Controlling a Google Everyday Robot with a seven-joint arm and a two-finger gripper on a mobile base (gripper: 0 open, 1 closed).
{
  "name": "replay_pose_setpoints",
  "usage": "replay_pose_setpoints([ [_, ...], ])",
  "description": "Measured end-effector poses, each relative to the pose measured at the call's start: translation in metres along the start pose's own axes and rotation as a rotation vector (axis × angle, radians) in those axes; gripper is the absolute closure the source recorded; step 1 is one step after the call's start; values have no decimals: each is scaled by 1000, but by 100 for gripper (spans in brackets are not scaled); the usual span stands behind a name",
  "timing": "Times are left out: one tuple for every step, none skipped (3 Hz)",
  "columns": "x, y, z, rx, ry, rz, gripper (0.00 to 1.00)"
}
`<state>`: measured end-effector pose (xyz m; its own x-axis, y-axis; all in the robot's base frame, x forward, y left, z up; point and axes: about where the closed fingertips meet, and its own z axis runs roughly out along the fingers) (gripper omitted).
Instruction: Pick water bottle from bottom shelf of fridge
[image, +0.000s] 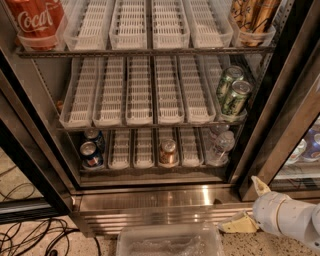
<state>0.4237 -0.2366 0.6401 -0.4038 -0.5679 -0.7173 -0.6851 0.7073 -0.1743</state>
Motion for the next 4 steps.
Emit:
replay_pose_setpoints([
  [0,0,0,0,0,0,0],
  [-1,1,6,25,-24,-3,0],
  [-9,-14,22,113,-110,-8,0],
  [-22,-35,40,226,-223,34,0],
])
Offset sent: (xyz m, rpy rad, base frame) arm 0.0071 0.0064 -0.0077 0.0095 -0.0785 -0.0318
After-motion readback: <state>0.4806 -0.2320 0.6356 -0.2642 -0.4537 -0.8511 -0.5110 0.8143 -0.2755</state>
